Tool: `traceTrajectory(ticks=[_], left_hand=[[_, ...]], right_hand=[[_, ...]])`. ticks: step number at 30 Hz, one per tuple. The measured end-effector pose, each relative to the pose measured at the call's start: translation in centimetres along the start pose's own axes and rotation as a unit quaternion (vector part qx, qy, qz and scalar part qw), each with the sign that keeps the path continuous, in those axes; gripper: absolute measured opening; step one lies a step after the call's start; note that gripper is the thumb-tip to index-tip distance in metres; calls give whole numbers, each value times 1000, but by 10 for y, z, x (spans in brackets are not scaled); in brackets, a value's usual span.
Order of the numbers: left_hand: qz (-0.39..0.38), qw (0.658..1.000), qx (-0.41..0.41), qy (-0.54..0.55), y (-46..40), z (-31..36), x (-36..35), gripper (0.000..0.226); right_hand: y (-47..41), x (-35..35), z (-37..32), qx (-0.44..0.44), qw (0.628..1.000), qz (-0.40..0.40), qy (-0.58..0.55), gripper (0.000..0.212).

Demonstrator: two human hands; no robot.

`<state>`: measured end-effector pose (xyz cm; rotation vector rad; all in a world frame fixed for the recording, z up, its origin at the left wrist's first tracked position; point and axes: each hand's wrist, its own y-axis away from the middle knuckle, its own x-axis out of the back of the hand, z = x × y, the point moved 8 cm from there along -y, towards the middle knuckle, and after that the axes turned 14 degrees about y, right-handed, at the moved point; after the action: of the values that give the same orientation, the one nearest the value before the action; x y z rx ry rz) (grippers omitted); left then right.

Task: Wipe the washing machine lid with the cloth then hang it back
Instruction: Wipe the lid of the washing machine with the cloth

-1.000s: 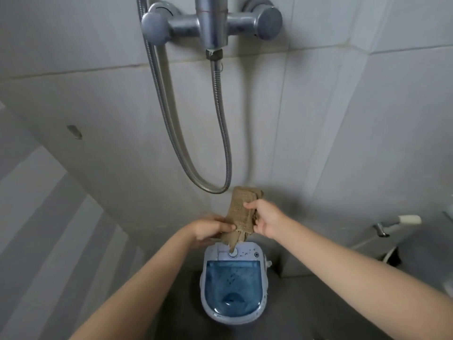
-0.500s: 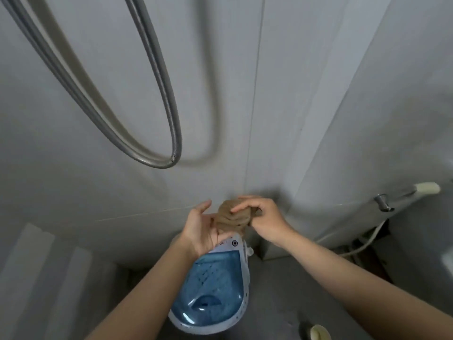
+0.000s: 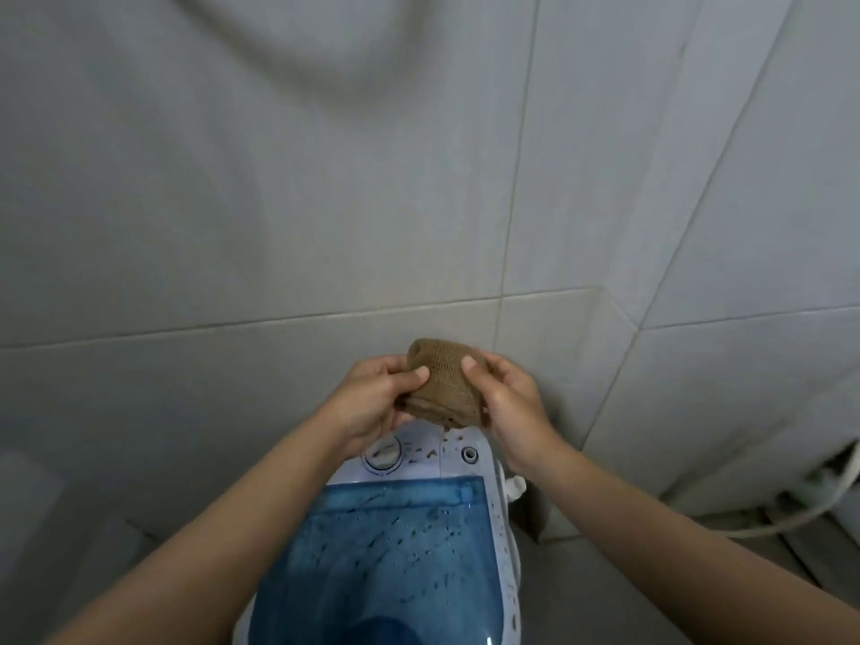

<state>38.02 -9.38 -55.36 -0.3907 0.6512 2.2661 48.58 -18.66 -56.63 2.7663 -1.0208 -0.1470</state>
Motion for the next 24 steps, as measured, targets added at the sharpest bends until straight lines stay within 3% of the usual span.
traceTrajectory(ticks=[8, 15, 19, 24], left_hand=[[22, 989, -109, -97, 28, -7, 17, 14], [40, 971, -134, -196, 90, -6, 17, 18], [66, 911, -229, -336, 123, 14, 35, 31], [77, 829, -202, -516, 153, 10, 97, 86]], right_hand=[[39, -26, 10, 26, 986, -81, -141, 27], [98, -39, 5, 23, 998, -41, -37, 15], [108, -47, -2, 38, 998, -3, 55, 23], [102, -71, 3, 0, 989, 3, 148, 26]])
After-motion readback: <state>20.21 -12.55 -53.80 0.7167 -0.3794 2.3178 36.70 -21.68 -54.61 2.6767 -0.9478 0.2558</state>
